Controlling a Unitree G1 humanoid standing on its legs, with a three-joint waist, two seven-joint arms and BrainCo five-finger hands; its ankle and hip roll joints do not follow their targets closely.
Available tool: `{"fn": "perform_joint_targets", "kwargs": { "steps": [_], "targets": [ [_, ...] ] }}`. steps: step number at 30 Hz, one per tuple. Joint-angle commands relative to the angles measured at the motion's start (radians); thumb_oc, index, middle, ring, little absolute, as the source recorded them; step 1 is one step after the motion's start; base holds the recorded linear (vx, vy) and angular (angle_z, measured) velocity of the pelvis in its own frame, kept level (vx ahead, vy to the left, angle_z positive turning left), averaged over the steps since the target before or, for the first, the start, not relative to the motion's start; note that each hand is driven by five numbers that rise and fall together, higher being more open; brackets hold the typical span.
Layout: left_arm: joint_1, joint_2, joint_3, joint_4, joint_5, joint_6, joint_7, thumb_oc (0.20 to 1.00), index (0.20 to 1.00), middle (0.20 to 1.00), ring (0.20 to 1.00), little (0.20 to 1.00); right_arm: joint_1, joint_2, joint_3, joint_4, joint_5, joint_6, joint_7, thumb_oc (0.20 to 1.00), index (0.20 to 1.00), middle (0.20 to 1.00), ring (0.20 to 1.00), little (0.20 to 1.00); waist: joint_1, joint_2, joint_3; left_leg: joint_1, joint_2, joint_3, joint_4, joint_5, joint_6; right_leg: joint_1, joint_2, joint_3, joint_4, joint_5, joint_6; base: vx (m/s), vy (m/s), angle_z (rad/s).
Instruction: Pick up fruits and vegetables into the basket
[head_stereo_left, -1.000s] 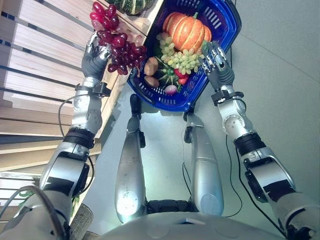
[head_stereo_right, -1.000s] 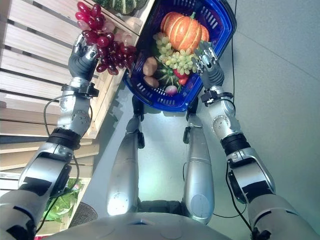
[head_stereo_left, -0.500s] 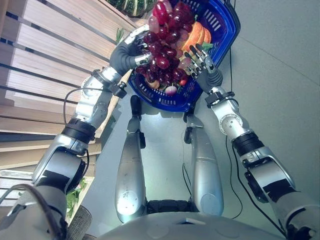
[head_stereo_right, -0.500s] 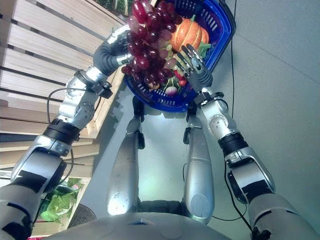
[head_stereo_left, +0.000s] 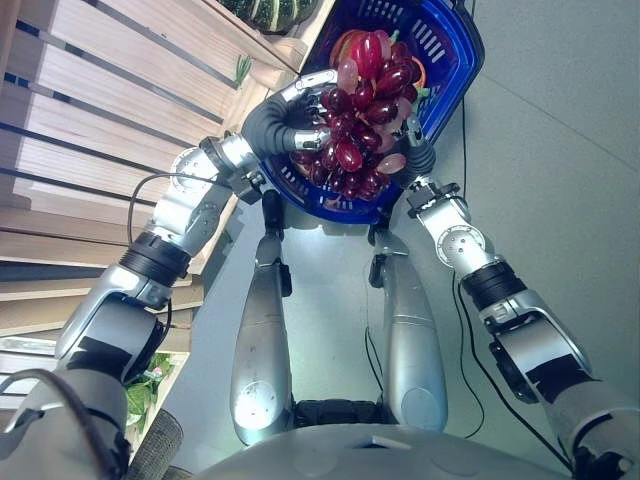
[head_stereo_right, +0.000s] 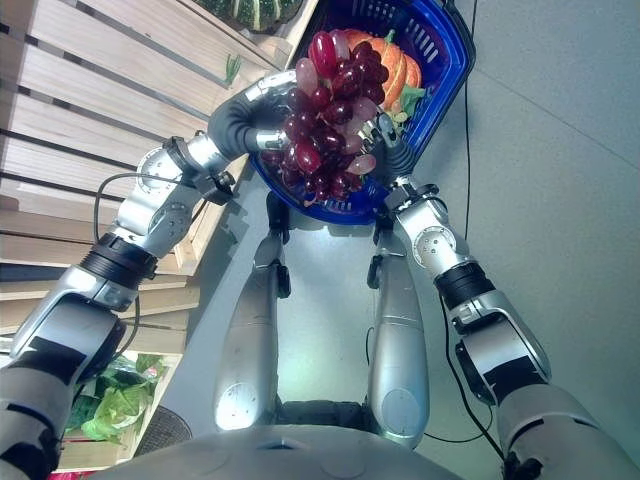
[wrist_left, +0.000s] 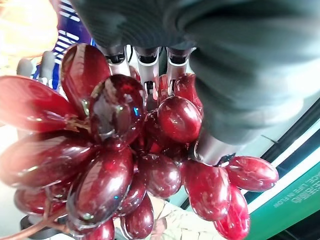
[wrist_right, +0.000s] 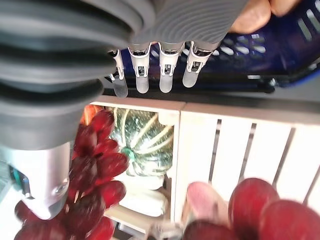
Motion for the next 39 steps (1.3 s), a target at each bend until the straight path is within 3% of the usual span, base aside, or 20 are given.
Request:
{"fn": "perform_joint_targets", "kwargs": {
  "steps": [1,19,26,27,28,29,39],
  "targets": [
    [-0.050,0.001,-0.011,-0.127,0.028,-0.025,-0.040,0.200,0.200,0.200,0.200,0.200,-0.009,-0.028,0.010,-0.116,0.057,0.007,0.086,1.000,1.000,1.000,1.000,1.000,-0.004,0.016,-0.019,-0.005,-0.096,0.041,0.037,-0.064,0.083,0.101,0.039,-0.075,-0.084,0.006,-0.007,0.00,0.000,0.00],
    [-0.074,0.080,-0.104,-0.136,0.154,0.076,0.025,0.200,0.200,0.200,0.200,0.200,-0.001,-0.042,0.040,-0.261,0.295,0.059,0.290,1.000,1.000,1.000,1.000,1.000,-0.004,0.013,-0.019,-0.013,-0.101,0.034,0.036,-0.059,0.086,0.097,0.034,-0.084,-0.100,0.023,0.005,0.00,-0.004,0.01],
    [-0.081,0.089,-0.101,-0.115,0.178,0.092,0.037,0.200,0.200,0.200,0.200,0.200,-0.007,-0.042,0.023,-0.273,0.332,0.059,0.315,1.000,1.000,1.000,1.000,1.000,-0.002,0.012,-0.019,-0.016,-0.102,0.033,0.039,-0.061,0.086,0.095,0.032,-0.087,-0.101,0.026,0.008,0.00,-0.007,0.01],
    [-0.082,0.089,-0.101,-0.109,0.185,0.093,0.036,0.200,0.200,0.200,0.200,0.200,-0.008,-0.042,0.022,-0.274,0.336,0.054,0.321,0.862,0.862,0.862,0.862,0.862,-0.002,0.011,-0.019,-0.016,-0.103,0.033,0.038,-0.061,0.087,0.095,0.033,-0.088,-0.101,0.026,0.009,0.00,-0.025,0.04],
    [-0.081,0.091,-0.099,-0.109,0.189,0.094,0.037,0.200,0.200,0.200,0.200,0.200,-0.006,-0.040,0.020,-0.277,0.339,0.050,0.325,0.482,0.482,0.482,0.482,0.482,-0.002,0.010,-0.019,-0.016,-0.103,0.032,0.039,-0.061,0.087,0.095,0.033,-0.088,-0.102,0.026,0.009,0.00,-0.022,0.04],
    [-0.080,0.091,-0.097,-0.108,0.192,0.098,0.036,0.200,0.200,0.200,0.200,0.200,-0.005,-0.038,0.017,-0.280,0.343,0.048,0.333,0.200,0.200,0.200,0.200,0.200,-0.001,0.009,-0.019,-0.016,-0.103,0.032,0.039,-0.061,0.087,0.096,0.033,-0.089,-0.102,0.027,0.009,0.00,-0.019,0.03],
    [-0.070,0.077,-0.077,-0.100,0.211,0.102,0.044,0.200,0.200,0.200,0.200,0.200,0.000,-0.019,0.001,-0.286,0.360,0.035,0.345,0.200,0.200,0.200,0.200,0.200,-0.001,0.010,-0.019,-0.017,-0.104,0.032,0.042,-0.061,0.087,0.096,0.032,-0.092,-0.102,0.027,0.010,0.00,0.000,0.00]
  ]
}}
